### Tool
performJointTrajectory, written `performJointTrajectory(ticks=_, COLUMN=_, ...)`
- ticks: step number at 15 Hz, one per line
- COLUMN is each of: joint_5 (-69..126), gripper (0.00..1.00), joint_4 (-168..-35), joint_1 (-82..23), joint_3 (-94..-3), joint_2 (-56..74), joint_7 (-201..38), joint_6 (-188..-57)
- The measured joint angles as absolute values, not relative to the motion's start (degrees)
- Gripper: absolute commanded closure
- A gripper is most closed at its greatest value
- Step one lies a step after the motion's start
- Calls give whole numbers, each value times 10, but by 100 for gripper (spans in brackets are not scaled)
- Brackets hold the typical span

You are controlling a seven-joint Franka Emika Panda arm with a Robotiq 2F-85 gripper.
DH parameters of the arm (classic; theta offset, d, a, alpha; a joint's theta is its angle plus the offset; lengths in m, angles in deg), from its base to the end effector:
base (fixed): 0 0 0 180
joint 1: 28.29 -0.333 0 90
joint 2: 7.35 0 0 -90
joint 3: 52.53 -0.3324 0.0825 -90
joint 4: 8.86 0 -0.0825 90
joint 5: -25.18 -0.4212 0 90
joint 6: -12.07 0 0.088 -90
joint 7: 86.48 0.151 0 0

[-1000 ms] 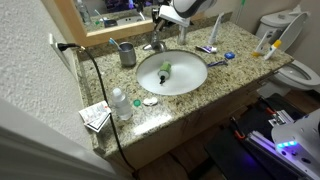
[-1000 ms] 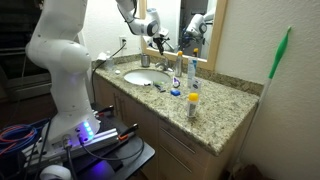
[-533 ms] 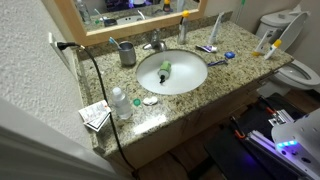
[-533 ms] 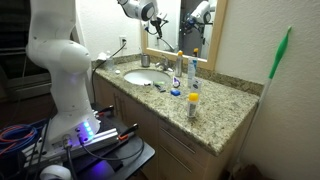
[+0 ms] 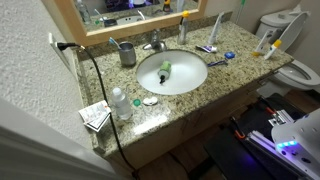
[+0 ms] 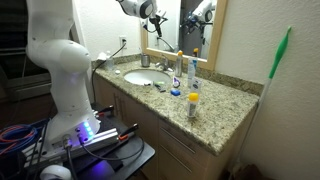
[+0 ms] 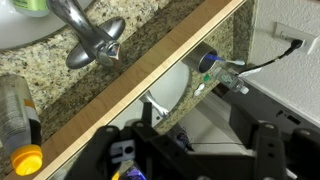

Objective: Open the faucet

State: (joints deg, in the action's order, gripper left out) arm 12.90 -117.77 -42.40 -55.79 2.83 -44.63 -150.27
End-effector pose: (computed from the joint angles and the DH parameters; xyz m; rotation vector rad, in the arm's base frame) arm 0.6856 0.2039 0.4626 -2.4169 0.7620 -0.7721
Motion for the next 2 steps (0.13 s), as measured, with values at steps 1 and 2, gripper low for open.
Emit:
performJointTrajectory(ticks=1, joint_5=129, gripper=20, joint_4=-1178, joint_1=-424, joint_3=-558, joint_2=28, joint_7=-446, joint_6=-1503)
performJointTrajectory(ticks=2, joint_5=129, gripper=20, joint_4=-1178, joint_1=-424, joint_3=-558, joint_2=28, joint_7=-446, joint_6=-1503)
